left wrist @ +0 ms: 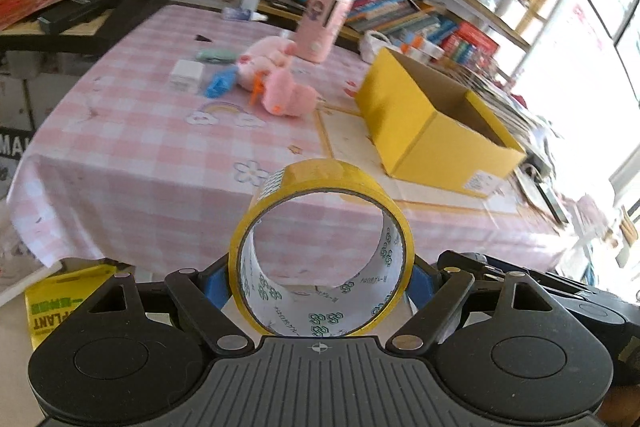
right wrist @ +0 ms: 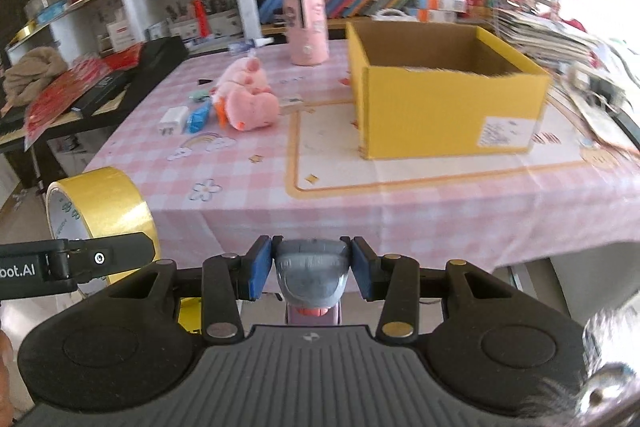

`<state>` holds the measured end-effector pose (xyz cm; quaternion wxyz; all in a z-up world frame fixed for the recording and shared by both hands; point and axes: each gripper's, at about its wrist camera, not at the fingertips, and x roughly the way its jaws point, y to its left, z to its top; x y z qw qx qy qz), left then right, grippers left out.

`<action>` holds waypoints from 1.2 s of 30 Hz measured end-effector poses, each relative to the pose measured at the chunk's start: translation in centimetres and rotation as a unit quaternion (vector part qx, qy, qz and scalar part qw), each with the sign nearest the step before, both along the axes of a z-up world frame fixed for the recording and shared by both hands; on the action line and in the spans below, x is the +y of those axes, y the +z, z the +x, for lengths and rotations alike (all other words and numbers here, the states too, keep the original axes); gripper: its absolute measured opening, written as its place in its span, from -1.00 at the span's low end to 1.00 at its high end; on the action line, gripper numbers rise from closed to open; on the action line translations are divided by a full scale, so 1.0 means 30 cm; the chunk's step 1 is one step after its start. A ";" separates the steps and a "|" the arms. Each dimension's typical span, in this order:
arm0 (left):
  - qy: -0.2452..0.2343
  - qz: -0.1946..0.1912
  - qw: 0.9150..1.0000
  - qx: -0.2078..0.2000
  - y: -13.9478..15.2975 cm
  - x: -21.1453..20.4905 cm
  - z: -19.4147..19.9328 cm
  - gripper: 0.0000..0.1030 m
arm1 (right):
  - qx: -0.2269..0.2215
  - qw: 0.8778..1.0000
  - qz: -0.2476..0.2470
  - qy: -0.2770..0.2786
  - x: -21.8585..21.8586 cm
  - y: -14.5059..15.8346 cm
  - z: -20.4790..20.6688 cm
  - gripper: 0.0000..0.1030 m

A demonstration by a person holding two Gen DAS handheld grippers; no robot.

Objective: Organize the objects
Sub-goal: 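Carry the tape roll and purple toy toward the yellow box with both tools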

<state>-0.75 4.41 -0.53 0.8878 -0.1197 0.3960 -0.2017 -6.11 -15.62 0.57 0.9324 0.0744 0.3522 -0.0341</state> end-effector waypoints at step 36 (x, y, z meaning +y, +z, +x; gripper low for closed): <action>-0.140 0.011 0.990 -0.011 0.010 -0.389 0.088 0.64 | 0.004 0.992 0.001 -0.128 -0.330 0.001 -0.051 -0.22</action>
